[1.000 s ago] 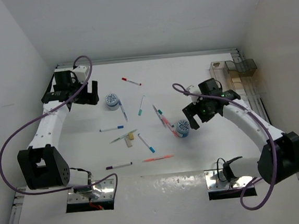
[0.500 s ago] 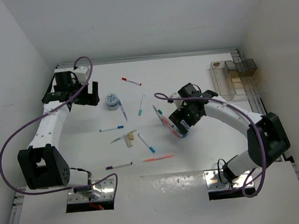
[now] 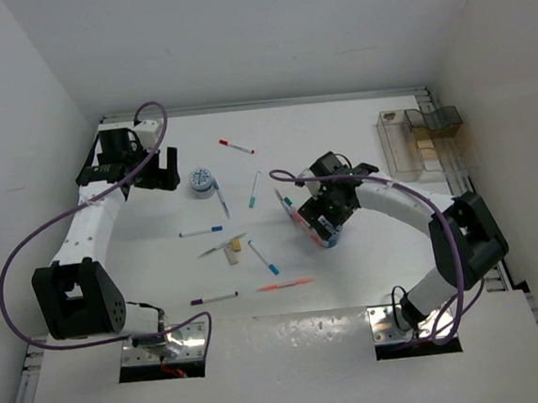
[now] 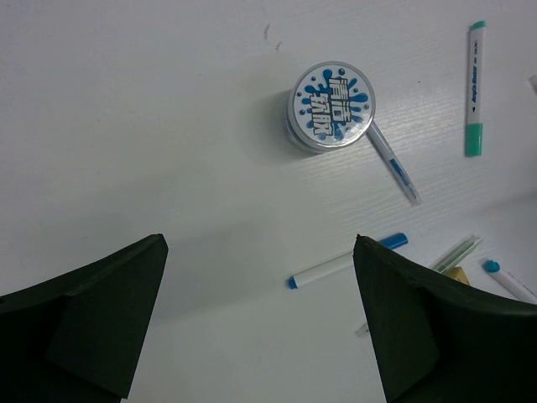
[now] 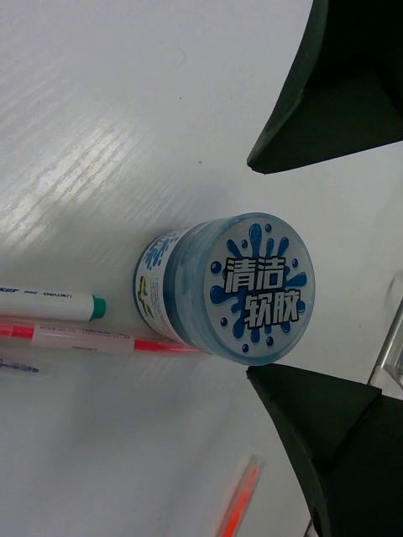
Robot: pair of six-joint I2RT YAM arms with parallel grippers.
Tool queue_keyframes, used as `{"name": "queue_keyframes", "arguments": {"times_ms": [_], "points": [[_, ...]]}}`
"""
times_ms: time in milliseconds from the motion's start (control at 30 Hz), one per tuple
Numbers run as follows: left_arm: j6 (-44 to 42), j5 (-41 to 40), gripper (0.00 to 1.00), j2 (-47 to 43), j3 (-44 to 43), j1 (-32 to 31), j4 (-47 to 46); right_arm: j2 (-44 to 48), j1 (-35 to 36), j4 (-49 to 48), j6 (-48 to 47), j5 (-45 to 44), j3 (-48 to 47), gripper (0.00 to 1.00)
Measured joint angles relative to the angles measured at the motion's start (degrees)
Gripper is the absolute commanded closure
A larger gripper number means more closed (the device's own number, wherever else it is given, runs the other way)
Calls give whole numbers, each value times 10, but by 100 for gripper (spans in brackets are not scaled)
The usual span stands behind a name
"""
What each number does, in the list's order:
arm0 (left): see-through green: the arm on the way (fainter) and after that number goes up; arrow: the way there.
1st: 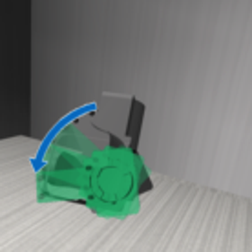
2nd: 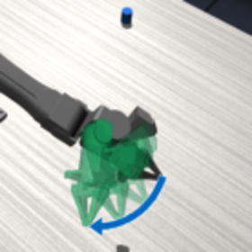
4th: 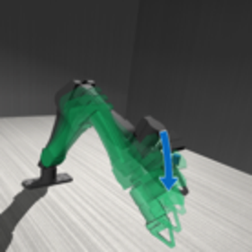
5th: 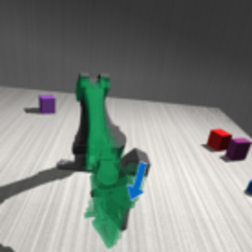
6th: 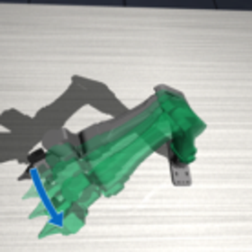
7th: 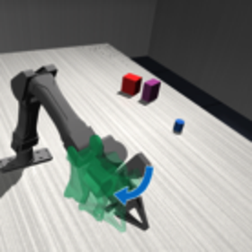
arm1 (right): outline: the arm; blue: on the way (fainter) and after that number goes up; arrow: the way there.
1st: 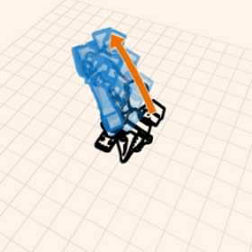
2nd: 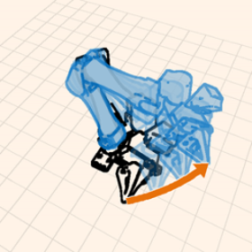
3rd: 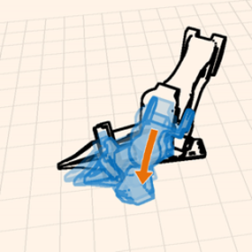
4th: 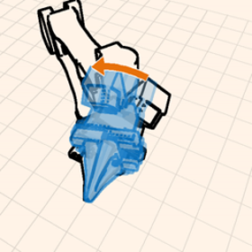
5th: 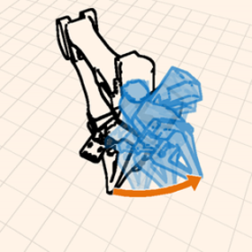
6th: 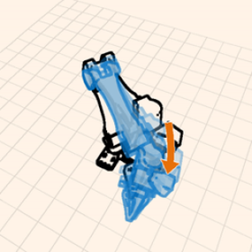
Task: Sort the stationery into containers
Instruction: Pick up the stationery from the center of the board.
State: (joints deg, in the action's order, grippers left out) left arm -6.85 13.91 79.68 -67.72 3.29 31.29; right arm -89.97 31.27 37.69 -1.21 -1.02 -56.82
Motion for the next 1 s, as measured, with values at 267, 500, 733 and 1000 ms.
{"name": "queue_keyframes", "arguments": {"times_ms": [267,500,733,1000], "points": [[0,0,0,3,0,0,0,-2,0,-9,0,2,-4,17],[0,2,0,11,0,0,0,-21,-1,-12,11,4,-5,17],[0,2,0,12,1,0,-1,-24,-5,-13,15,18,-5,40],[-2,3,0,14,1,0,-1,-24,-58,16,7,44,-23,78]]}}
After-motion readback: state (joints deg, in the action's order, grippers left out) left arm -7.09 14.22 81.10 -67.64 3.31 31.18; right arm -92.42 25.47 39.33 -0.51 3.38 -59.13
